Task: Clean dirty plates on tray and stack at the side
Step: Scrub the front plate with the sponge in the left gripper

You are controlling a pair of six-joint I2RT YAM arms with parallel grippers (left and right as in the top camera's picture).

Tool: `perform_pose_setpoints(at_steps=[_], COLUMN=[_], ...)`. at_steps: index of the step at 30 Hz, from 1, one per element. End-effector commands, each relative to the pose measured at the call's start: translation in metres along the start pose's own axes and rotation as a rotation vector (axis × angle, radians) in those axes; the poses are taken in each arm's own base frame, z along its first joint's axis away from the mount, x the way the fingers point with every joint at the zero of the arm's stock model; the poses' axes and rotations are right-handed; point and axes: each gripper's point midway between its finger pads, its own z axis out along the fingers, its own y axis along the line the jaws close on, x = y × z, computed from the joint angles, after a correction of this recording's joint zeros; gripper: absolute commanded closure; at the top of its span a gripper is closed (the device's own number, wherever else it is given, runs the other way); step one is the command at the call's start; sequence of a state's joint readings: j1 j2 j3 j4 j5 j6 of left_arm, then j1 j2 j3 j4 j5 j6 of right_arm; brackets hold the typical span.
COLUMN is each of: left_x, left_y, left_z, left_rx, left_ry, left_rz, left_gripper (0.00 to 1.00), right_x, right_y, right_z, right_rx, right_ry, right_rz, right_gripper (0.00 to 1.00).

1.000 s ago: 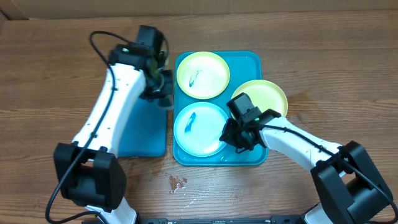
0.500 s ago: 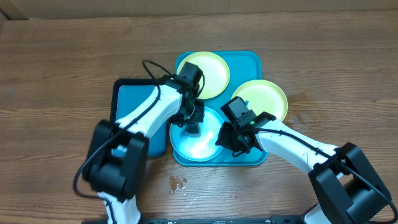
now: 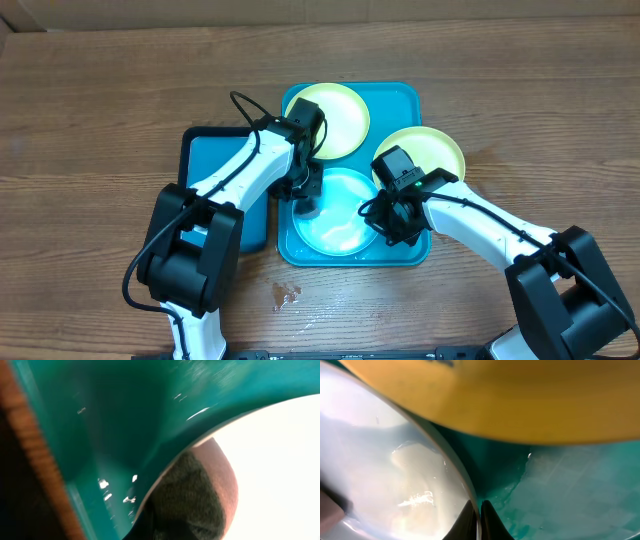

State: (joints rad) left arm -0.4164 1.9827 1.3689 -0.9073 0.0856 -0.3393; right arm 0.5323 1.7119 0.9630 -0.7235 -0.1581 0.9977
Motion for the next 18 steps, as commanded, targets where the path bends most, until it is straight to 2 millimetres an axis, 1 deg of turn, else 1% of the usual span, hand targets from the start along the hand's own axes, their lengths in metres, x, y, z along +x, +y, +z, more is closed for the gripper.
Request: perform_pose_setpoints(at_steps=[1, 3, 5, 7, 9, 12, 14, 16, 18], left_x=[-0.003, 0.002, 0.008, 0.019, 0.028, 0.036, 0.036, 0.033, 0.030], left_y=[-0.032, -0.061, -0.081, -0.101, -0.109, -0.112, -0.116, -0.127, -0.134], left_z=[0.007, 0.010, 0.013, 0.020, 0.028, 0.033, 0.030, 0.025, 0.024], left_rx=[0.198, 0.345, 0.442, 0.533, 0.567, 0.579, 0.602, 0.666, 0.685], left_ry=[0.033, 0.070, 0.109, 0.172, 0.221, 0.263, 0.269, 0.258, 0.244], left_rz=[0.025, 0.044, 0.058, 0.069, 0.068, 0.060, 0.061, 0.075, 0.077], left_gripper=[0.96, 0.96, 0.96, 0.96, 0.96, 0.96, 0.96, 0.96, 0.96], right_x=[-0.010, -0.010, -0.010, -0.010, -0.009, -0.009, -0.009, -0.009, -0.009], right_y=[-0.011, -0.010, -0.010, -0.010, -0.010, -0.008, -0.007, -0.006, -0.006], right_z=[0.002, 0.002, 0.002, 0.002, 0.002, 0.002, 0.002, 0.002, 0.002], right_rx=[0.036, 0.035, 0.035, 0.035, 0.032, 0.023, 0.020, 0.015, 0.013], right_ry=[-0.039, -0.038, -0.038, -0.038, -0.035, -0.028, -0.029, -0.030, -0.029], right_rz=[-0.009, -0.012, -0.012, -0.013, -0.023, -0.047, -0.048, -0.048, -0.048], right_gripper=[0.96, 0.96, 0.96, 0.96, 0.96, 0.96, 0.96, 0.96, 0.96])
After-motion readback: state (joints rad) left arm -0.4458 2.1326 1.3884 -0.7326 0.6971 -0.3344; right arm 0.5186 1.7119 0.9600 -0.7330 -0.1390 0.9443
